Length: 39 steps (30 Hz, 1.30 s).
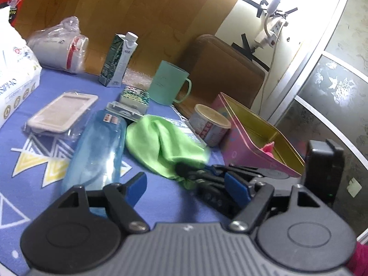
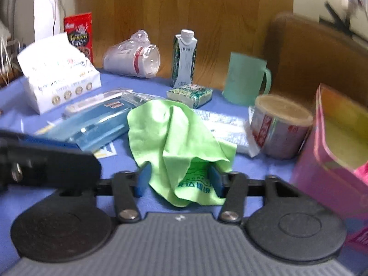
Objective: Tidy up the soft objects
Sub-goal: 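Grasp the green cloth with the right tool, then lower the green cloth into the pink tin and open the right tool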
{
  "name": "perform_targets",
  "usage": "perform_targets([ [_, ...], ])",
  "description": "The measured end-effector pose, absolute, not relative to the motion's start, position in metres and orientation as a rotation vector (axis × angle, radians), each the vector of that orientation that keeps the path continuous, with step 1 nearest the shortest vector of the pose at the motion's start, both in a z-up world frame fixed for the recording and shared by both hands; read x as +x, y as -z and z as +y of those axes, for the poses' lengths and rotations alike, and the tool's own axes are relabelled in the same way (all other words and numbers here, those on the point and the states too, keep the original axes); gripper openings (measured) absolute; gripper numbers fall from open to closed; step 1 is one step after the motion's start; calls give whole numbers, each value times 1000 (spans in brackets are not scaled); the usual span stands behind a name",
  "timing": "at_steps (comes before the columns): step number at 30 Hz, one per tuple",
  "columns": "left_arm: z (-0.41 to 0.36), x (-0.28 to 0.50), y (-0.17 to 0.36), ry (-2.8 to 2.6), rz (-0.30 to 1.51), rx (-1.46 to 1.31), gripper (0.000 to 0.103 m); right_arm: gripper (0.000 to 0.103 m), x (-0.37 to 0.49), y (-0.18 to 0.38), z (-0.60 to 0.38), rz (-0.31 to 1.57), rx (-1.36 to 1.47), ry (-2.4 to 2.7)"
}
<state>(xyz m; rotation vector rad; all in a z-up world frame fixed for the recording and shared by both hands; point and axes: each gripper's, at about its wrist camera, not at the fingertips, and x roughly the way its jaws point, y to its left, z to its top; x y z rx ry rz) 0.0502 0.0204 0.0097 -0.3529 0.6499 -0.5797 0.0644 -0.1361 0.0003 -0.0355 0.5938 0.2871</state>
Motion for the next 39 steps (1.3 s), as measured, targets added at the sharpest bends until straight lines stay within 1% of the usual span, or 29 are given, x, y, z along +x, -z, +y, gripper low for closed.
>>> perform_targets([
  [7,4,57,-3,611,721,-365,80,6,14,-1,-153,589,91,-380],
  [8,-1,58,-2,627,735,-366,77,6,5,-1,-157,583,118,-404],
  [9,-7,58,0,644,751,-369,72,6,-3,-1,-160,575,139,-424],
  [11,-19,62,6,698,798,-371,26,6,-17,-1,-163,555,159,-446],
  [12,-25,63,7,720,816,-371,22,6,-24,-1,-165,541,162,-449],
  [13,-31,63,6,732,817,-367,22,6,-26,-1,-167,531,157,-444],
  [20,-89,60,-34,834,729,-255,22,6,-44,-18,-200,394,150,-314],
  [25,-166,62,-69,936,655,-159,22,6,-57,-36,-241,272,130,-141],
  [28,-210,74,-75,971,644,-117,24,6,-55,-42,-268,262,129,-36],
  [30,-232,85,-73,960,643,-95,29,7,-47,-42,-286,270,141,23],
  [31,-241,90,-71,943,647,-85,35,7,-41,-41,-294,280,141,57],
  [32,-250,95,-68,918,653,-73,43,7,-35,-39,-302,298,143,91],
  [33,-255,98,-65,891,660,-63,49,8,-29,-36,-310,314,151,124],
  [34,-260,101,-63,857,666,-52,62,9,-23,-33,-318,329,163,151],
  [35,-263,102,-60,823,667,-45,70,10,-16,-31,-325,344,176,175],
  [36,-262,102,-59,804,664,-43,72,12,-8,-27,-331,360,182,196],
  [37,-260,100,-57,799,659,-42,73,17,0,-25,-335,383,181,208],
  [38,-256,98,-56,799,654,-39,73,38,5,-21,-341,402,182,225],
  [39,-252,96,-56,797,646,-35,73,63,7,-19,-345,407,187,258],
])
